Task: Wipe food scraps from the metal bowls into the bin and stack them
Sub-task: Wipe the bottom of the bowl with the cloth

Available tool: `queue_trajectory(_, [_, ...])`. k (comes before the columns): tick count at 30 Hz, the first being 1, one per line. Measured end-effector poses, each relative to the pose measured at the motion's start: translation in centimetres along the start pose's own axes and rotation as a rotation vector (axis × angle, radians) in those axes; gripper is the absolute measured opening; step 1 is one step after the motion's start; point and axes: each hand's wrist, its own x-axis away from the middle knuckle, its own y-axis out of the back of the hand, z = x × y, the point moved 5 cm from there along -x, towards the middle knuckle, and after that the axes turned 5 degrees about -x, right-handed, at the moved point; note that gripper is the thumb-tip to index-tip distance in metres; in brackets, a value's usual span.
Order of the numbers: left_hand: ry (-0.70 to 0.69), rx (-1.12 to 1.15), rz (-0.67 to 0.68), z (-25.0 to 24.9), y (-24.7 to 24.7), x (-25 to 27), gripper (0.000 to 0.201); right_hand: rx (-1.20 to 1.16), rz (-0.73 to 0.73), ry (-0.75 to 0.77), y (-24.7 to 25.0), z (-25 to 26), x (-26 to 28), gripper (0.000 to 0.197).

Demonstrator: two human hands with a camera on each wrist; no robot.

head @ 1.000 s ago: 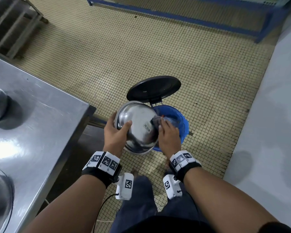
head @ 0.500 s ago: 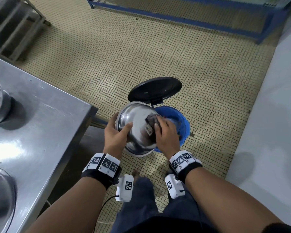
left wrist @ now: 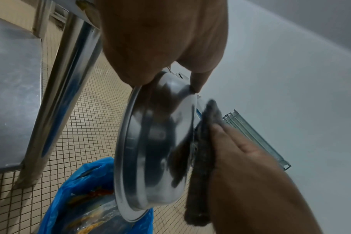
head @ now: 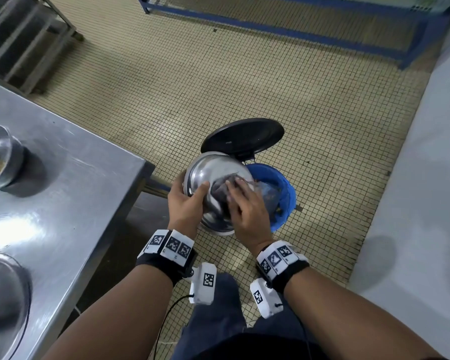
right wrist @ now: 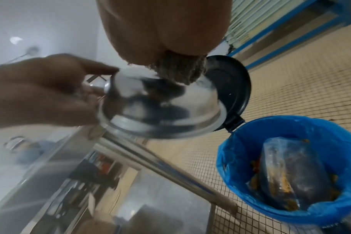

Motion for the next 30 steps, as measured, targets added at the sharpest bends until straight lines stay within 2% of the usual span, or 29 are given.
queue_trajectory(2, [-0.006, -0.002, -0.005, -0.2, -0.2, -0.1, 0.058, 0.049, 0.064, 0.021, -0.7, -0.1, 1.0, 0.045])
queue_trajectory(6, [0.001, 0.004, -0.036, -0.1, 0.4, -0.3, 0.063, 0.022, 0.009, -0.215, 0.4, -3.1, 0.8, 0.045])
queue_trajectory(8, [0.008, 0.019, -0.033, -0.1, 0.3, -0.3, 0.063, -0.007, -0.026, -0.142, 1.0, -2.0, 0.1, 0.048])
queue_trajectory(11, [-0.009, 0.025, -0.017, -0.5, -0.3, -0.1, 0.06, 0.036, 0.031, 0.087, 0.5, 0.9, 0.2, 0.045])
queue_trajectory(12, [-0.014, 0.028, -0.009, -0.6, -0.4, 0.0, 0.06, 0.067, 0.04, 0.114, 0.2, 0.9, 0.4, 0.044])
queue_trajectory(13, [-0.017, 0.029, 0.001, -0.6, -0.4, 0.0, 0.06, 0.082, 0.038, 0.088, 0.2, 0.4, 0.5, 0.044])
queue_trajectory(17, [-0.045, -0.038, 0.027, -0.7, 0.1, 0.1, 0.06, 0.009, -0.011, -0.215, 1.1, -3.0, -0.3, 0.044])
queue_trajectory(18, [-0.05, -0.055, 0.035, -0.6, 0.1, 0.2, 0.059, -0.029, -0.039, -0.212, 1.4, -2.9, -0.7, 0.044])
queue_trajectory(20, [-0.062, -0.093, 0.042, -0.6, 0.0, 0.5, 0.058, -0.065, -0.093, -0.103, 1.7, -1.1, -1.9, 0.045])
queue_trajectory(23, [-0.093, -0.175, 0.062, -0.8, -0.7, 1.0, 0.065, -0.007, -0.048, 0.032, 1.1, 1.1, -2.8, 0.045])
queue_trajectory(25, [-0.096, -0.168, 0.064, -1.0, -0.7, 1.0, 0.059, 0.028, -0.017, 0.001, 0.6, 0.3, -2.6, 0.047])
queue_trajectory(27, [-0.074, -0.139, 0.06, -0.9, -0.4, 1.0, 0.052, 0.03, -0.038, -0.123, 0.8, -1.6, -2.5, 0.056])
queue_trajectory(29, [-0.057, -0.134, 0.055, -0.8, 0.0, 1.2, 0.059, 0.008, -0.086, -0.192, 1.4, -2.3, -2.6, 0.061])
queue_trajectory(30, [-0.061, -0.148, 0.053, -0.9, 0.0, 1.3, 0.061, -0.003, -0.101, -0.167, 1.5, -1.7, -2.7, 0.059])
